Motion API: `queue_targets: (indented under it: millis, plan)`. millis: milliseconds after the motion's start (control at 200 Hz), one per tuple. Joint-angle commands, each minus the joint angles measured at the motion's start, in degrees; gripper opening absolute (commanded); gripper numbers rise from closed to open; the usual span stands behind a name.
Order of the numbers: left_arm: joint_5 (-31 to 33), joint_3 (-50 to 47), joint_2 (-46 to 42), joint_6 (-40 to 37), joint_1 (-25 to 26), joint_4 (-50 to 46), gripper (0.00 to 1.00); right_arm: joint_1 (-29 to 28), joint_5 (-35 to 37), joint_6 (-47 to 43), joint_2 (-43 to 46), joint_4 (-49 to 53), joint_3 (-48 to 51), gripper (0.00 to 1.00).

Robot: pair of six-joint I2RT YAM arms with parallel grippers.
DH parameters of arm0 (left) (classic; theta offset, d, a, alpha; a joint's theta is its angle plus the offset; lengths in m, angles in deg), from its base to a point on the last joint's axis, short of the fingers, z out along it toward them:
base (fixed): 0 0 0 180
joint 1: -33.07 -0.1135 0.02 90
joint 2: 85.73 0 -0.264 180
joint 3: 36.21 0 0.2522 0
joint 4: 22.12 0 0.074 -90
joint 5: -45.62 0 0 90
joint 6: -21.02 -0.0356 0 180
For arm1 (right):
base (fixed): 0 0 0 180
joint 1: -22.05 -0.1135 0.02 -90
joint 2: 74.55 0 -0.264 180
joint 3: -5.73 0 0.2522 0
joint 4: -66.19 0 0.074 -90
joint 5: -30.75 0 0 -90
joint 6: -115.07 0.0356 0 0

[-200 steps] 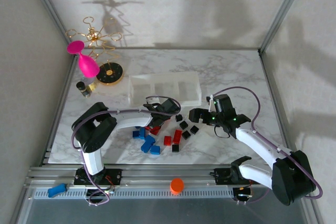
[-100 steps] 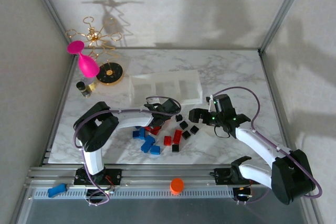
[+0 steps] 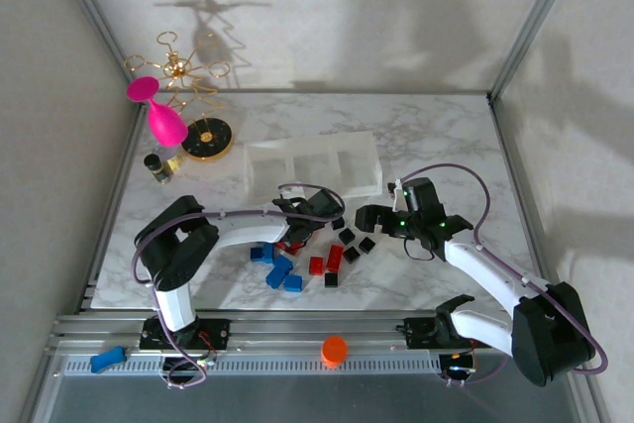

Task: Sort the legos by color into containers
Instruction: Pick up the lego from the center of the table.

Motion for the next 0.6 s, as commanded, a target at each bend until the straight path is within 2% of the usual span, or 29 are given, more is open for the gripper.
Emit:
queue_targets:
  millis: [0,190,340,596]
  plan:
    - [1.9,1.47,-3.72,3.71,1.74,-3.38,0.14,0.35,-1.16,-0.94,0.05,-1.11,-1.46,0.99]
    - [3.18,1.36,-8.55,1.48,3.03,-5.89,0.11,0.27,-4.03,-1.63,0.13,-4.28,-0.99,0.99]
    - [8.62,3.7,-12.11,-2.15,1.87,-10.77,0.09,-0.82,-7.02,-0.31,0.28,-9.28,0.05,0.99]
    - [11.86,6.55,-12.39,-9.36,-6.41,-13.16,0.06,-5.32,-5.21,3.82,-0.3,-17.79,1.18,0.99]
